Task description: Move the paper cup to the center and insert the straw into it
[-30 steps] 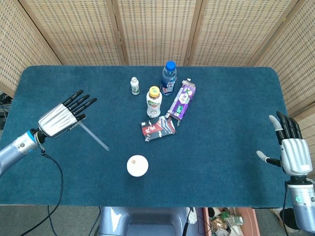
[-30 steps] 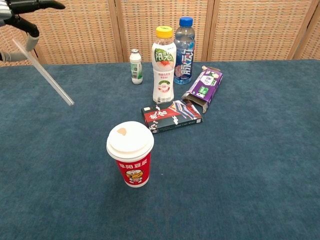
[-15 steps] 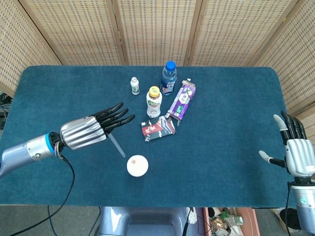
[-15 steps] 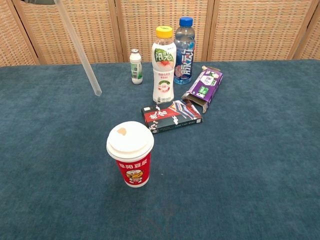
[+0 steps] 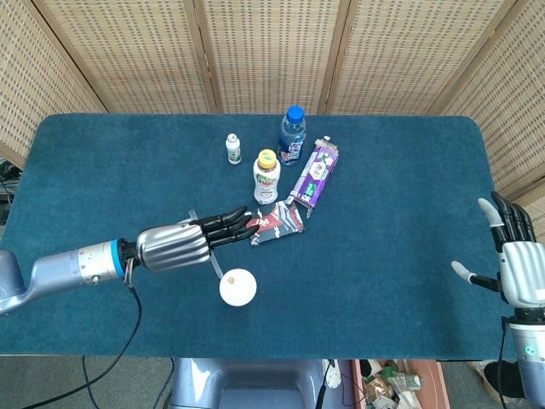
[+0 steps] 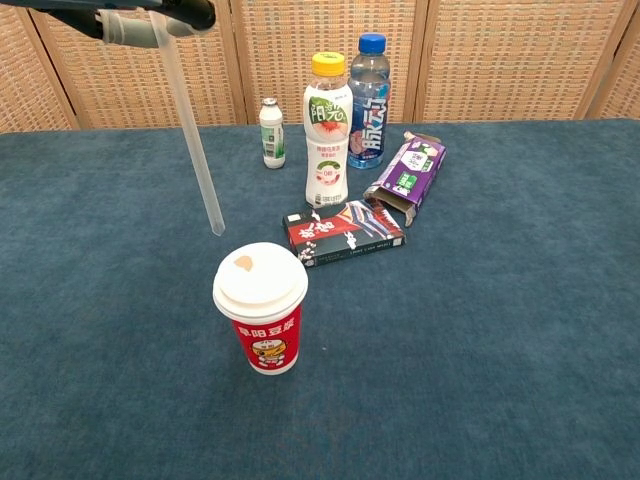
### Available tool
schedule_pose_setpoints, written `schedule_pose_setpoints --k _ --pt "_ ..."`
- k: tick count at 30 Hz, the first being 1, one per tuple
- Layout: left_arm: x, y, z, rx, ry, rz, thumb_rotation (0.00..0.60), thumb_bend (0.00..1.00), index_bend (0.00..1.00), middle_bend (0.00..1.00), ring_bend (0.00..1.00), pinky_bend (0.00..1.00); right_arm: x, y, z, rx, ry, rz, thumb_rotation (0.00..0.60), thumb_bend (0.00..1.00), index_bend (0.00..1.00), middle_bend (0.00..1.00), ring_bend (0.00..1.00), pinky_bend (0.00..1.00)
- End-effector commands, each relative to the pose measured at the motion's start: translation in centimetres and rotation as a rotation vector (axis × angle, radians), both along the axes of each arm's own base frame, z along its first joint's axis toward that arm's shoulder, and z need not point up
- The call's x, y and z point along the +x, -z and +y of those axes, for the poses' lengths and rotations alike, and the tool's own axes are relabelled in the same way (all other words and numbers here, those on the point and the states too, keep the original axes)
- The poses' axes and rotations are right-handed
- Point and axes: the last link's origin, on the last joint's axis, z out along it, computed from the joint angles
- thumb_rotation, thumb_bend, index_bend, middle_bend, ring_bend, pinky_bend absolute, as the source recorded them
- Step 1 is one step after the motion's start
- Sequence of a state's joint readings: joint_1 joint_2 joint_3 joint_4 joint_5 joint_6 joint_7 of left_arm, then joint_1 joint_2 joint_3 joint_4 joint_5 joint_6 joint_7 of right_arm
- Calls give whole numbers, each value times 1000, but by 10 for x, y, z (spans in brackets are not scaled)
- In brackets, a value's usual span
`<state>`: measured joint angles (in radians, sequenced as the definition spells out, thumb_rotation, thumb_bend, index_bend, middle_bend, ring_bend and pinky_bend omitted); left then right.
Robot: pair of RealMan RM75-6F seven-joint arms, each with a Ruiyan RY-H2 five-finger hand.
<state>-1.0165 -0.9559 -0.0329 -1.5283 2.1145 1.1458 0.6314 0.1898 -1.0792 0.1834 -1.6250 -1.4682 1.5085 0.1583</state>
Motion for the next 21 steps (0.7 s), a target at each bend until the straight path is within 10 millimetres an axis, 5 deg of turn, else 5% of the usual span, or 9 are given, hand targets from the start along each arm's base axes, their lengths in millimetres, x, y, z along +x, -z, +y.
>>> schedule_pose_setpoints --k 1,21 --pt "5 8 3 8 27 29 600 367 612 0 0 0 0 0 0 0 0 1 600 0 0 0 0 0" --pt "21 30 2 -12 64 62 600 367 612 0 0 0 -2 -4 2 -14 1 -8 600 0 0 0 0 0"
